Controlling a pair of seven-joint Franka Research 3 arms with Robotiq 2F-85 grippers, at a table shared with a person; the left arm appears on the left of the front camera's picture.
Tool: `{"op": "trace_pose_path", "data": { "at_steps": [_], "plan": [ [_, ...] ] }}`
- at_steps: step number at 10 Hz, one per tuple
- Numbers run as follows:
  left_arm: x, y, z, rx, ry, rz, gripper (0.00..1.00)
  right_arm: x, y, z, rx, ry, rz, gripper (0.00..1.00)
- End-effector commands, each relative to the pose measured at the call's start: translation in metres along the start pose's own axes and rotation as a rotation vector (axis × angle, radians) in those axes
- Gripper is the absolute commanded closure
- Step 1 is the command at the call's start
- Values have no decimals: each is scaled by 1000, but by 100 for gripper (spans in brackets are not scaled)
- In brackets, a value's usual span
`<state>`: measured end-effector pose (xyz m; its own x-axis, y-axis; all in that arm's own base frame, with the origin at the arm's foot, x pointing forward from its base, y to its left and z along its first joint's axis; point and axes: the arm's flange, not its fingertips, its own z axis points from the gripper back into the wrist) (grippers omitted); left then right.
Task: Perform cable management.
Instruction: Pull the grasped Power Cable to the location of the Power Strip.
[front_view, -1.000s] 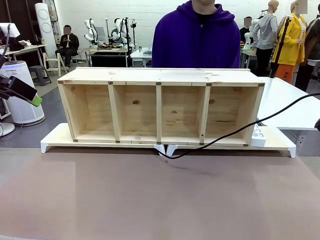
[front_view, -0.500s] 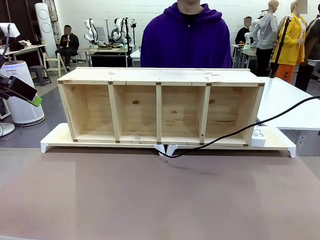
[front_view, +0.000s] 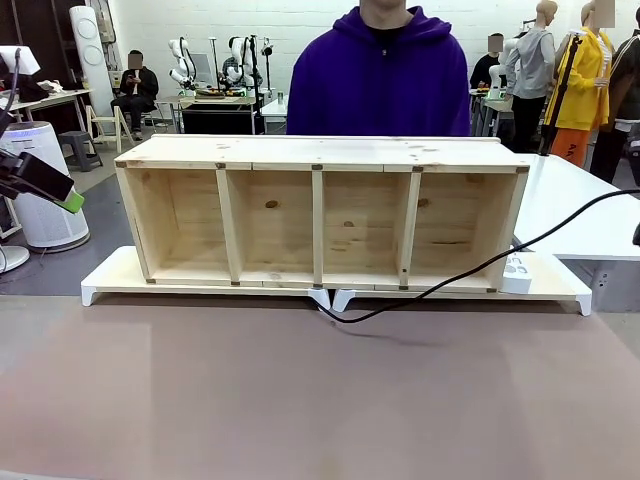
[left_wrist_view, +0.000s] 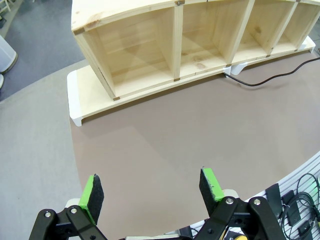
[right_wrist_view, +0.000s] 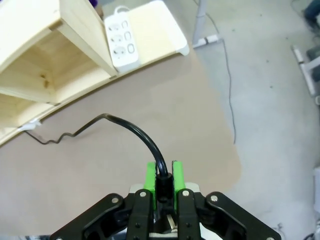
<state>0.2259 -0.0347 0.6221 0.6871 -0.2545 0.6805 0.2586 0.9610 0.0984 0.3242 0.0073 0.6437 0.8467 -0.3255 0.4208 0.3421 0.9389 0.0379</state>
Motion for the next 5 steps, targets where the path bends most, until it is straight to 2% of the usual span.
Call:
{"op": "trace_pose_path", "data": {
  "at_steps": [1,5],
  "plan": [
    [1,1,0,-2,-7,9,0,32,5,7,-49,8,75,84],
    [1,1,0,-2,-7,9,0,84,6,-11,-114,49,83,84]
  ]
}}
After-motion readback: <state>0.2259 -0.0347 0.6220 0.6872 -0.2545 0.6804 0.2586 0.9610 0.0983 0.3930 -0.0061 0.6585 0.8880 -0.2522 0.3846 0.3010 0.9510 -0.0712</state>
